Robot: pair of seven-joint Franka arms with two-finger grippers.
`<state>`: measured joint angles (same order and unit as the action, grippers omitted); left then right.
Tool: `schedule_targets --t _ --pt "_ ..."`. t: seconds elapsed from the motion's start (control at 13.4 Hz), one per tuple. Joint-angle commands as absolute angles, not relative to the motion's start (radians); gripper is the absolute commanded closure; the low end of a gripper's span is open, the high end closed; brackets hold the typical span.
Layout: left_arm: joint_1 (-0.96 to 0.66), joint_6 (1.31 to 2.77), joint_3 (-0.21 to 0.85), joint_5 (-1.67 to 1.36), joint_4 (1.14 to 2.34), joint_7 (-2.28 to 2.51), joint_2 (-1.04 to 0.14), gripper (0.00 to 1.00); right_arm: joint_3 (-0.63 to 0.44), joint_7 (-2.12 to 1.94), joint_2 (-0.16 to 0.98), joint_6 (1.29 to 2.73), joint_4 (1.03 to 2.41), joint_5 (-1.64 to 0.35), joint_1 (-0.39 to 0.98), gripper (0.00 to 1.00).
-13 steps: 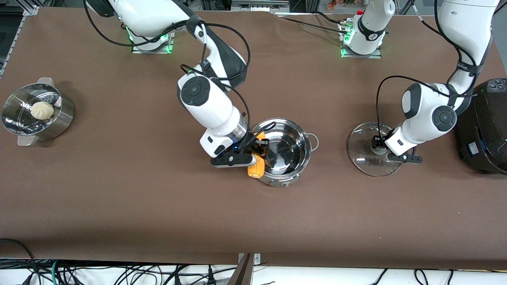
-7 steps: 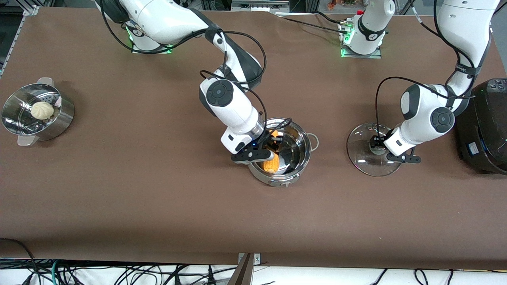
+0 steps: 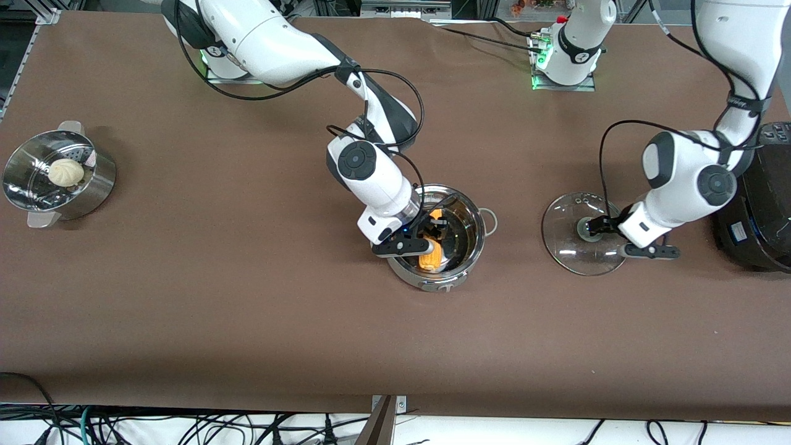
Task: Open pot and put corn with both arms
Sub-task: 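Carry the corn over the pot with the right gripper, then lower the corn into the pot and open the right gripper while the left gripper withdraws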
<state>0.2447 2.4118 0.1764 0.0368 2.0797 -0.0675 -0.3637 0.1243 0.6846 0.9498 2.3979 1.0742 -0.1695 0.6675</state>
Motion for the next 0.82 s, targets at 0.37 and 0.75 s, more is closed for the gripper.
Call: schedule_targets --t 0.37,0.75 --pt "0.253 1.975 0.201 0.041 1.895 -0.064 -0.072 0.0 0.123 0.727 0.954 2.401 1.068 -0.15 0.692 0.0" --pt "0.253 1.714 0.215 0.041 1.669 0.034 -0.04 0.0 0.114 0.701 0.861 2.214 1.062 -0.028 0.655 0.0"
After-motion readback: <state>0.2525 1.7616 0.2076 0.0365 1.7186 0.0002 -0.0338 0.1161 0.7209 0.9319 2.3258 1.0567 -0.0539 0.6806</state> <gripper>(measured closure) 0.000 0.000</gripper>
